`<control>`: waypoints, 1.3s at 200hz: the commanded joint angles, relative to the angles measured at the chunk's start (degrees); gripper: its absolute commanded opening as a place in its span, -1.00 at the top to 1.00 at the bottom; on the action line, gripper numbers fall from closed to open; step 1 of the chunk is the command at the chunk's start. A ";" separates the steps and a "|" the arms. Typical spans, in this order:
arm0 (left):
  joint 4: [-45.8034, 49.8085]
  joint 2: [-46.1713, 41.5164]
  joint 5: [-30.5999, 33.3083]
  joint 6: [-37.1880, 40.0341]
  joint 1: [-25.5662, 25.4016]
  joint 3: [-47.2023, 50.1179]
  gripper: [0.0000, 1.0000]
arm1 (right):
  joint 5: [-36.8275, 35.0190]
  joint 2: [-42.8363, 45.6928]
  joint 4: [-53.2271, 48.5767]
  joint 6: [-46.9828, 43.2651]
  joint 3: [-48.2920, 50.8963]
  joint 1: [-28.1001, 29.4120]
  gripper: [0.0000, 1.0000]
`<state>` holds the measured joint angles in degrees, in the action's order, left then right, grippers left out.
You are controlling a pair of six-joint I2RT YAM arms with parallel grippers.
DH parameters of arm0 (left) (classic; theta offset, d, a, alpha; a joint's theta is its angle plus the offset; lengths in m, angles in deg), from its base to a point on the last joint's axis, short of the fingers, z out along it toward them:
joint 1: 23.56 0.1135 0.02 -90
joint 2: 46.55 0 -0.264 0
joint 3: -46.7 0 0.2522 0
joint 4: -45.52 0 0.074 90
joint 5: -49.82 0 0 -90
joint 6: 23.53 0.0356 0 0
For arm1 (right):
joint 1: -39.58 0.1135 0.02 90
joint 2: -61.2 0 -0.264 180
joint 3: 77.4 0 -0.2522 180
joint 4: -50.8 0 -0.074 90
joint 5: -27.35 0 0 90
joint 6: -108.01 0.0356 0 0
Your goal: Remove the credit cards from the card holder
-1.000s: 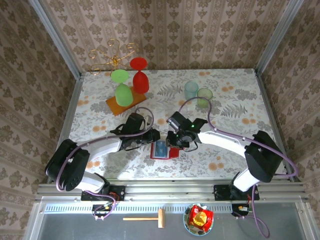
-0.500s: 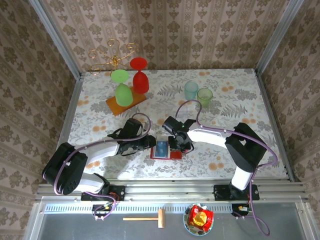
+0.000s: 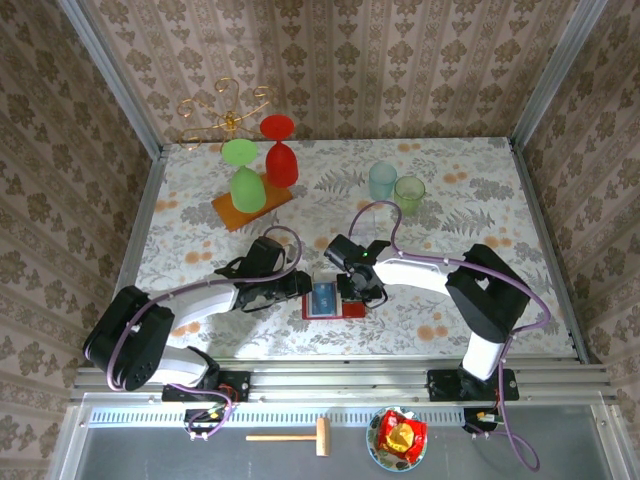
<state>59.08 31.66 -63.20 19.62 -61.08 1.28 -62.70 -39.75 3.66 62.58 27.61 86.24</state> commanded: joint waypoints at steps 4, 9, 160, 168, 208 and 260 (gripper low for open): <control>3.00 -1.88 1.74 1.19 -0.49 -1.16 0.45 | -2.05 4.33 -1.63 -1.06 0.17 0.16 0.54; 3.31 -1.92 1.89 1.15 -0.54 -1.36 0.44 | -1.99 5.00 -1.88 -1.11 0.10 0.11 0.54; -0.49 2.29 -2.10 -0.12 -2.61 -1.64 0.62 | 18.09 10.20 22.34 8.76 9.74 -2.38 0.56; -0.20 2.46 -1.77 -0.09 -2.56 -1.56 0.62 | 18.89 9.82 22.96 8.89 10.19 -2.84 0.56; 5.56 3.85 0.82 2.44 -2.61 -3.09 0.62 | 19.88 9.19 26.13 10.12 12.72 -4.10 0.56; 8.48 5.32 1.58 3.45 -2.57 -3.76 0.62 | 21.65 7.59 29.15 11.48 13.79 -4.91 0.53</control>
<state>64.69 36.19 -62.61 21.28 -63.39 -0.86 -42.81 -30.70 30.74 72.70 40.96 81.67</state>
